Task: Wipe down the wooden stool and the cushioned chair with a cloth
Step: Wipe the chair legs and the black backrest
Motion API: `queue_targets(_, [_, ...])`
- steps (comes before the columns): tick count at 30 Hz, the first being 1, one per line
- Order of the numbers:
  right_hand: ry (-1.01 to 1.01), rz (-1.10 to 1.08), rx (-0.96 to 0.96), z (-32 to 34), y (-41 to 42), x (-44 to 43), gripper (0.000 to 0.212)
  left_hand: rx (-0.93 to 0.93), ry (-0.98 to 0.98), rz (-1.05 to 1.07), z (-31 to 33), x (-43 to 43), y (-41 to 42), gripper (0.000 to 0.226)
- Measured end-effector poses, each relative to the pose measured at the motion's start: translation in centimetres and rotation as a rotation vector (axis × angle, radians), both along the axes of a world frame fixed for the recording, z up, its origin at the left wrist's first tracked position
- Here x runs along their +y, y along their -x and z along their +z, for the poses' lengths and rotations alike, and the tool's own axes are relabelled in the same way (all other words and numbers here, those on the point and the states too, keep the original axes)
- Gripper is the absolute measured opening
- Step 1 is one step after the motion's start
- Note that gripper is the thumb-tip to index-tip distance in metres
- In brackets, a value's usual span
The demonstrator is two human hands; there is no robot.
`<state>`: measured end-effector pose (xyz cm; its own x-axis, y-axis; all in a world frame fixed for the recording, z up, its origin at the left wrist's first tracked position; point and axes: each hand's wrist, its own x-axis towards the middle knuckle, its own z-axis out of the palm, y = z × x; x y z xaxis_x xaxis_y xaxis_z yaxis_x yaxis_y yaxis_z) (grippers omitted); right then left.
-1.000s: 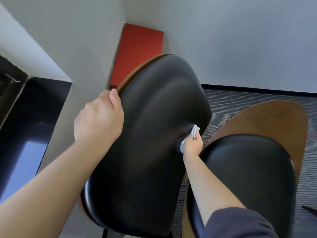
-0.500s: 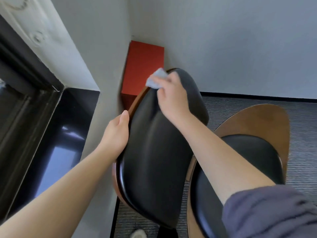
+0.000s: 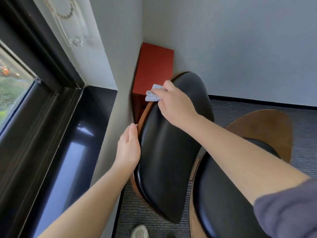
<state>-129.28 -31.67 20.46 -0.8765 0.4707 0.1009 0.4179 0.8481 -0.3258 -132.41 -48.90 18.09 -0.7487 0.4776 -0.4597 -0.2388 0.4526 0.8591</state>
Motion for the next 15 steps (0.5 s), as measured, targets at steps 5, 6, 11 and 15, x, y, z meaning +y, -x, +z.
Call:
queue_targets(5, [0.028,0.033,0.023,0.1,-0.6,-3.8,0.033,-0.059,-0.051,0.024,-0.7,-0.7,0.1,0.041])
queue_targets(6, [0.039,0.116,0.014,0.1,-1.4,-5.1,0.034,-0.112,-0.063,0.041,-0.9,-1.0,-0.1,0.041])
queue_targets(11, [0.037,0.014,0.014,0.1,-0.8,-5.0,0.035,-0.348,-0.005,0.118,-2.2,-2.7,-0.3,0.054])
queue_targets(15, [0.085,0.211,0.048,-0.9,-4.6,-10.8,0.034,-0.400,-0.065,0.105,-2.5,-3.4,-0.3,0.041])
